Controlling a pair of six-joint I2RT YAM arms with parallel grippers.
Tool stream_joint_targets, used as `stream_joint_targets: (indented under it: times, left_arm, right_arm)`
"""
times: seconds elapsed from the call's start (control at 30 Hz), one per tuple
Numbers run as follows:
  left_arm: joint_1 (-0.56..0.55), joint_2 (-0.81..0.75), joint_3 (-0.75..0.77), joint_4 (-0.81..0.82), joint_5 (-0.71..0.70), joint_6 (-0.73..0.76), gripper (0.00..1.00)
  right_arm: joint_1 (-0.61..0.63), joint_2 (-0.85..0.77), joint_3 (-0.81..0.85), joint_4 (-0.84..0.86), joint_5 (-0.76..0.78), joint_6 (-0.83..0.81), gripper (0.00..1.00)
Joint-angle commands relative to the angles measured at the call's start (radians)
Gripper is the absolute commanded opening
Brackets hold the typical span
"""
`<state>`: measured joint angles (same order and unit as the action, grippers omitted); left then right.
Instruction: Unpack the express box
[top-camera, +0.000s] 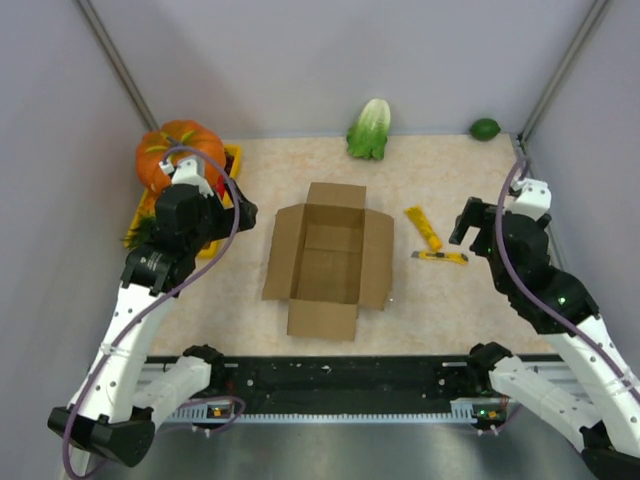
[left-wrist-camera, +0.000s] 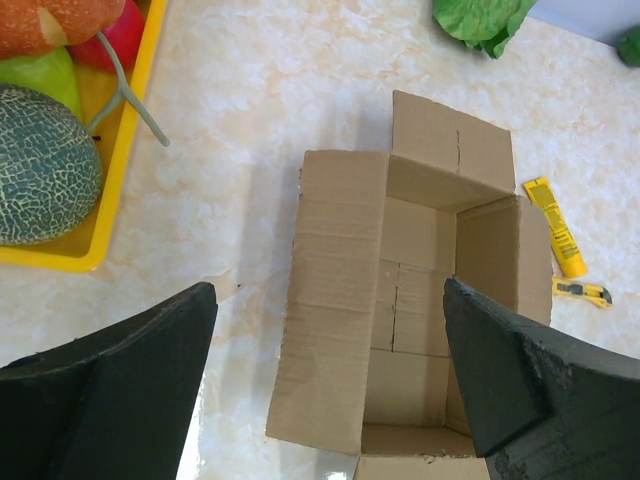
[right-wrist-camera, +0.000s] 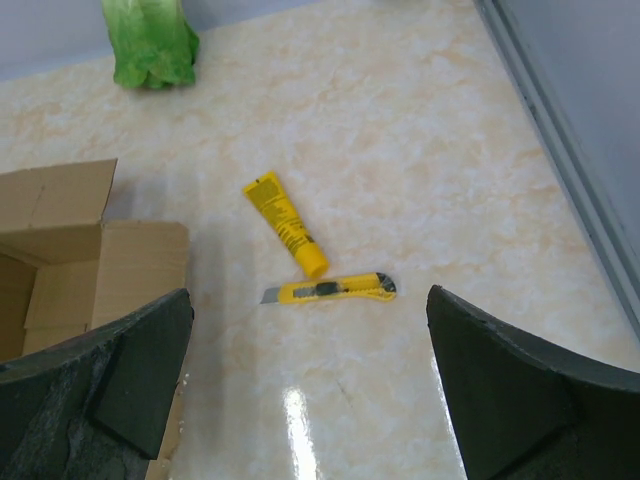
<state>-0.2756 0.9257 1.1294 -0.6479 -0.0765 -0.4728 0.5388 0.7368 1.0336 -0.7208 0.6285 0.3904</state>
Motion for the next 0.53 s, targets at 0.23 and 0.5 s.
stream_joint_targets:
  times: [0.23, 0.5]
  left_arm:
    - [-0.004, -0.033, 0.046, -0.013, -0.046, 0.036, 0.99]
    - [-0.004, -0.021, 0.058, -0.024, -0.045, 0.046, 0.99]
  right_arm:
    - [-0.008, -0.08, 0.059, -0.009, 0.076, -0.028, 0.99]
    - [-0.008, -0.071, 0.059, -0.011, 0.065, -0.012, 0.99]
